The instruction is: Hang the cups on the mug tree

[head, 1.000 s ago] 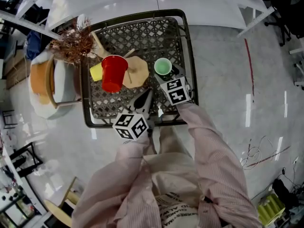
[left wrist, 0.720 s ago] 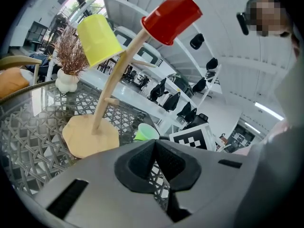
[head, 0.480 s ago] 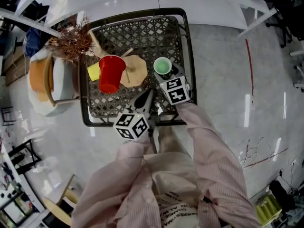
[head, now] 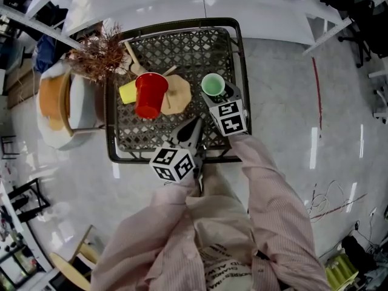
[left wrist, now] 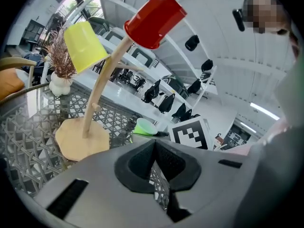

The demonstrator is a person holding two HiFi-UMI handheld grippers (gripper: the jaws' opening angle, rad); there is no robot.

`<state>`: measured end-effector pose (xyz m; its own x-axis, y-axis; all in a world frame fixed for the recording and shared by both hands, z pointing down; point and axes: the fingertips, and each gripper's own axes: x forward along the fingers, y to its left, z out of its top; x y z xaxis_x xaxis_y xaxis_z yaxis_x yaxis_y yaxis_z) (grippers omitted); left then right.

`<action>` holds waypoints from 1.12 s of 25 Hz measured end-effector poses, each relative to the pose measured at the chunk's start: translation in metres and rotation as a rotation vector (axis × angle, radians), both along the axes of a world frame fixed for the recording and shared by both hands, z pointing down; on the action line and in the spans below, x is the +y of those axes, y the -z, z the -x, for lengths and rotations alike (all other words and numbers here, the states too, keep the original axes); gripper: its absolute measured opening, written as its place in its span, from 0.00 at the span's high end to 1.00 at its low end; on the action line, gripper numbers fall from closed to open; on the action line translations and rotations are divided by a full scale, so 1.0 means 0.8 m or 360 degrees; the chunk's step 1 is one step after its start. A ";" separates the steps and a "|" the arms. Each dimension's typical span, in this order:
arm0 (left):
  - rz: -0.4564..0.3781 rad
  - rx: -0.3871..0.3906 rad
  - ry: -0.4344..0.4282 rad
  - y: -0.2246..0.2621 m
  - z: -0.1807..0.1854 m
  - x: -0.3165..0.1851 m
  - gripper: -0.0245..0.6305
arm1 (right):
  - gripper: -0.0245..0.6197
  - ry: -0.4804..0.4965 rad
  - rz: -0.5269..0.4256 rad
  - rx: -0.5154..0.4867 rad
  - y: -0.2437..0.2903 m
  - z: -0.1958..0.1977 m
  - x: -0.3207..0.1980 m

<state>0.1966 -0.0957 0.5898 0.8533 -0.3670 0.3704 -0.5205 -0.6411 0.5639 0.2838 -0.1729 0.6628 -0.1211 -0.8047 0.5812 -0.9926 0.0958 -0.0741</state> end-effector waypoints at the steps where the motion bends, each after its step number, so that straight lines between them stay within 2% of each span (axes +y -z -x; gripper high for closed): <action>1: -0.0009 0.0003 -0.0001 0.003 0.000 0.000 0.96 | 0.52 -0.0003 -0.0011 0.0005 0.005 0.000 -0.002; 19: -0.0148 0.0029 -0.0119 0.060 0.023 -0.012 0.96 | 0.52 -0.0101 -0.0279 0.0239 0.140 -0.016 -0.047; 28: -0.0249 0.0090 -0.0170 0.092 0.020 -0.024 0.96 | 0.52 -0.0084 -0.0381 0.0355 0.200 -0.017 -0.068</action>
<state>0.1807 -0.1147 0.5160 0.9084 -0.3224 0.2662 -0.4149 -0.7731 0.4797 0.2973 -0.2274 0.5031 0.0337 -0.9235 0.3821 -0.9859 0.0320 0.1644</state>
